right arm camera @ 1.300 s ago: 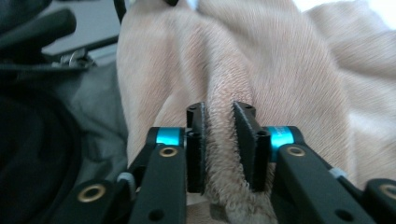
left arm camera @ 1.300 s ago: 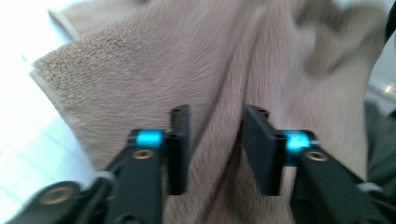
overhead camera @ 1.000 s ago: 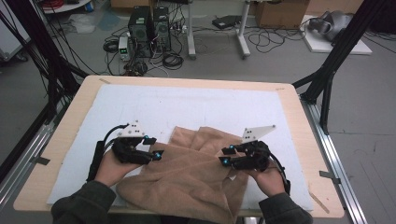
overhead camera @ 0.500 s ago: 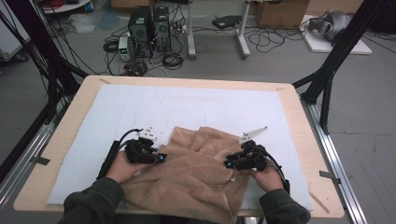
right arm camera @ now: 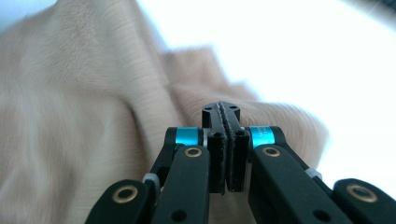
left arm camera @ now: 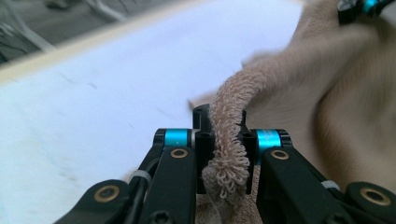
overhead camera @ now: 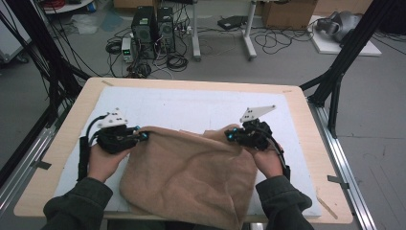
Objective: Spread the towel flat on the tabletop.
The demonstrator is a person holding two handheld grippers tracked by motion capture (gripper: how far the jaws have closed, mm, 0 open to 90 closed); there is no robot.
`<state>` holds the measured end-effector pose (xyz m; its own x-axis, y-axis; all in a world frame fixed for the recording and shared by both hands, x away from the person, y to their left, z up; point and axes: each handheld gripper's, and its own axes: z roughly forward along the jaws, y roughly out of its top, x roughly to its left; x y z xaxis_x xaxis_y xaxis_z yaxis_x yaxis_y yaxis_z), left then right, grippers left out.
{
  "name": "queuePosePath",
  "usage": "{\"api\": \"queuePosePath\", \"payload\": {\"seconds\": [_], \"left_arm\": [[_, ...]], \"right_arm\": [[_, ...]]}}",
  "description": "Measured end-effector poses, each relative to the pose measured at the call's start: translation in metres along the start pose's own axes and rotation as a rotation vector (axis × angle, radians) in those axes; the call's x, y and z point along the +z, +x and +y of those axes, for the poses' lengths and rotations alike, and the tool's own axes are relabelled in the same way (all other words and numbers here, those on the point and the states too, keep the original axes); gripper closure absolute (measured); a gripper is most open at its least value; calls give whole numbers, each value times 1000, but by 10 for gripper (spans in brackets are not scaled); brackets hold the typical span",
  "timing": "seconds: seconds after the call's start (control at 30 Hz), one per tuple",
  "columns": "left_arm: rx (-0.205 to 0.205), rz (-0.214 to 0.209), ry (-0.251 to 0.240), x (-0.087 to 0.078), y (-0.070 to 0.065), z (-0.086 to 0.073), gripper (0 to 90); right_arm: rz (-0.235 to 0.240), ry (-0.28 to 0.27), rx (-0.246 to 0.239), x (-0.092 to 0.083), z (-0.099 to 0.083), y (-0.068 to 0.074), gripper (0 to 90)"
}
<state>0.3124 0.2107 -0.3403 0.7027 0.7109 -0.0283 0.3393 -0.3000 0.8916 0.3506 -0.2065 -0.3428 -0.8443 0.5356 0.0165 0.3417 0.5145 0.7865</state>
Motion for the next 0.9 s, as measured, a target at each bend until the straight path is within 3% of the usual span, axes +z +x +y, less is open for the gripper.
{"api": "queuePosePath", "payload": {"seconds": [0.03,0.1,0.17,0.2,0.3,0.4,0.47,0.57,0.67,0.77,0.83,0.9], "left_arm": [[5,20,-3,-4,0,-1,826],[7,8,34,-7,0,-10,826],[12,-12,96,-6,-5,-24,826],[17,-21,129,-4,-8,-31,826],[7,-59,206,1,-17,-55,824],[-42,-147,263,7,-16,-72,802],[-63,-242,305,10,-10,-76,690],[-81,-295,248,3,-6,-68,526],[-93,-309,188,-3,0,-54,473],[-112,-306,133,-7,7,-40,460],[-121,-263,133,-5,11,-36,462],[-127,-205,202,5,15,-39,484]], "right_arm": [[-16,-22,-10,-4,6,1,898],[-15,-32,-16,-4,8,0,897],[23,35,-3,12,-9,1,896],[23,35,-3,12,-9,1,896],[54,91,38,35,-34,2,893],[72,89,81,49,-52,3,814],[108,63,112,50,-55,3,679],[134,35,101,45,-52,4,628],[139,28,83,40,-49,2,584],[158,61,80,45,-49,1,545],[160,91,66,51,-49,3,536],[151,116,59,57,-49,4,539]]}}
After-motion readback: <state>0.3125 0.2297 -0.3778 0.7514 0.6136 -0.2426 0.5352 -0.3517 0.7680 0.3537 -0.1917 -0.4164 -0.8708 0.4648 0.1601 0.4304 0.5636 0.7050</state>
